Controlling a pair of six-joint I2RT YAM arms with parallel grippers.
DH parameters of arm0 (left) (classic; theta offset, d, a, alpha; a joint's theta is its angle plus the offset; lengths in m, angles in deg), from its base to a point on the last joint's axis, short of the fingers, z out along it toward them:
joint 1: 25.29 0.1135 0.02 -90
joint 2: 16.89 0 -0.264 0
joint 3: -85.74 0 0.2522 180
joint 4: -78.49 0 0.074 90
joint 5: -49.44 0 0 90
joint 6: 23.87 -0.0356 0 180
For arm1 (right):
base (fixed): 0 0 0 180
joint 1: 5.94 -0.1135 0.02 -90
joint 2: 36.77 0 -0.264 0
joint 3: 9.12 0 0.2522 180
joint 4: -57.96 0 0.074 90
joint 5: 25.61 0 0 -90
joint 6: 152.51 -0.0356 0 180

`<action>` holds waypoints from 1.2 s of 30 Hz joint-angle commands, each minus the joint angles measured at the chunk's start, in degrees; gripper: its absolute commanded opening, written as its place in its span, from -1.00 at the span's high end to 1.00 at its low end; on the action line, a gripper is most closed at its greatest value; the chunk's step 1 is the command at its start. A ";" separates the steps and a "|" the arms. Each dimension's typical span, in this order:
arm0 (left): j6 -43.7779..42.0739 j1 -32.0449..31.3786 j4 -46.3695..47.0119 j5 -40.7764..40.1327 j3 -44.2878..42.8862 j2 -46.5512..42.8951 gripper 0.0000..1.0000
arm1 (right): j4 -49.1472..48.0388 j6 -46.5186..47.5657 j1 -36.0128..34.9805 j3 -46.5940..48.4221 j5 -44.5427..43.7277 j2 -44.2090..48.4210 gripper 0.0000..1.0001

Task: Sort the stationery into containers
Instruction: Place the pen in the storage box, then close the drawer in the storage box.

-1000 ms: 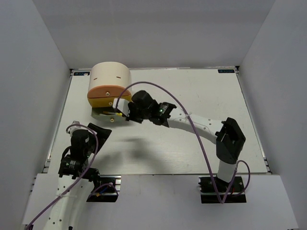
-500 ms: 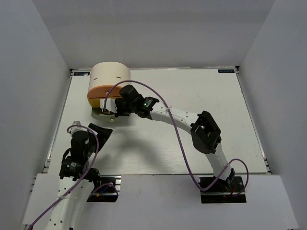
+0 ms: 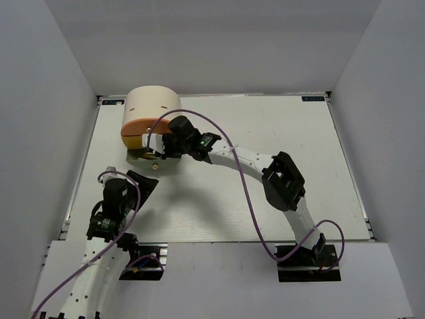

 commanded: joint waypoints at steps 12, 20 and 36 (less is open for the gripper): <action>-1.11 0.34 16.36 0.98 2.17 7.77 -0.51 | -0.28 -5.63 1.23 -1.64 -0.06 5.19 0.82; -3.47 0.34 28.86 2.12 4.20 21.37 0.53 | 1.74 -16.65 6.75 -15.85 -0.76 20.66 1.00; -7.44 0.34 48.99 1.77 2.10 43.54 0.03 | 1.04 -18.41 19.50 -37.33 -1.29 39.65 1.00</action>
